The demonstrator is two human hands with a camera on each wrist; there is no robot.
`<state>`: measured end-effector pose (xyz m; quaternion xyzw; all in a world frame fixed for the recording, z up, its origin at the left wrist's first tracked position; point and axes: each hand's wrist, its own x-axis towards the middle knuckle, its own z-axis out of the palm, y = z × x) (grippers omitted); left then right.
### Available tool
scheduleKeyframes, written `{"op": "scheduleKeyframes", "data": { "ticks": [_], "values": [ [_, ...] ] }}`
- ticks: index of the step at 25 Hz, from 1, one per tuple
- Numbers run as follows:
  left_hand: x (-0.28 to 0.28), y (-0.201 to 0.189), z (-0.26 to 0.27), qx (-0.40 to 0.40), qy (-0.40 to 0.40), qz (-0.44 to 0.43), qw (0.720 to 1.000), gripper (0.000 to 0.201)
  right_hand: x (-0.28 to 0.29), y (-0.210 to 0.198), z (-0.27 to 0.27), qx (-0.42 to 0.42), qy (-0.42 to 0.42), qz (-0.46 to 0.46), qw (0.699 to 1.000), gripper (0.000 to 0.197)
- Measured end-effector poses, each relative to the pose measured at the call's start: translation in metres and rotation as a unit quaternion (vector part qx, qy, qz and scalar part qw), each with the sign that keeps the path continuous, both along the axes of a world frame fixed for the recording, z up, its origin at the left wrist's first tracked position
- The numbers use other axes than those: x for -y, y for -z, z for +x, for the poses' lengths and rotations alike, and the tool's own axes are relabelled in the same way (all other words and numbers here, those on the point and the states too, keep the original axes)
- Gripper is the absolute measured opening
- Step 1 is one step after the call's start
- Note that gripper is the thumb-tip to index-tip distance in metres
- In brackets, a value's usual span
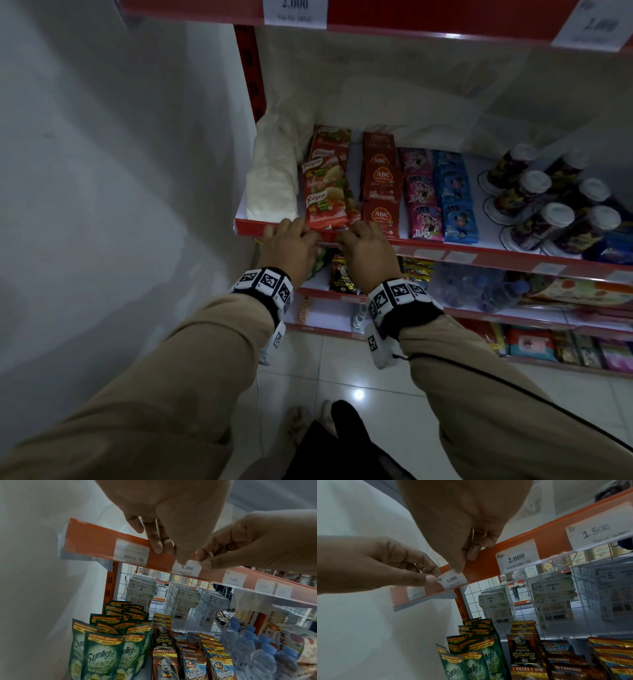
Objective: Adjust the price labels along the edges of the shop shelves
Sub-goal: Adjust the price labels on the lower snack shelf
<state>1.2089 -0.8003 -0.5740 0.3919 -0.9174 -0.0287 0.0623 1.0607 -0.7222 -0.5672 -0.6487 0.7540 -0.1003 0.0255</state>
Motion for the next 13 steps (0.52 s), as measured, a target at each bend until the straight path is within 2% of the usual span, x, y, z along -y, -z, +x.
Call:
{"op": "scheduleKeyframes", "data": {
  "ticks": [4, 9, 13],
  "values": [
    [-0.001, -0.003, 0.001, 0.012, -0.013, 0.004, 1.000, 0.032, 0.001, -0.003, -0.002, 0.007, -0.010, -0.001, 1.000, 0.025],
    [-0.004, -0.007, 0.008, -0.013, -0.010, 0.017, 1.000, 0.031, -0.003, -0.004, -0.002, 0.081, 0.015, -0.035, 0.996, 0.025],
    [0.000, -0.010, 0.013, 0.009, 0.004, 0.037, 0.999, 0.036, 0.001, -0.005, 0.002, 0.030, 0.014, 0.001, 0.999, 0.030]
  ]
}}
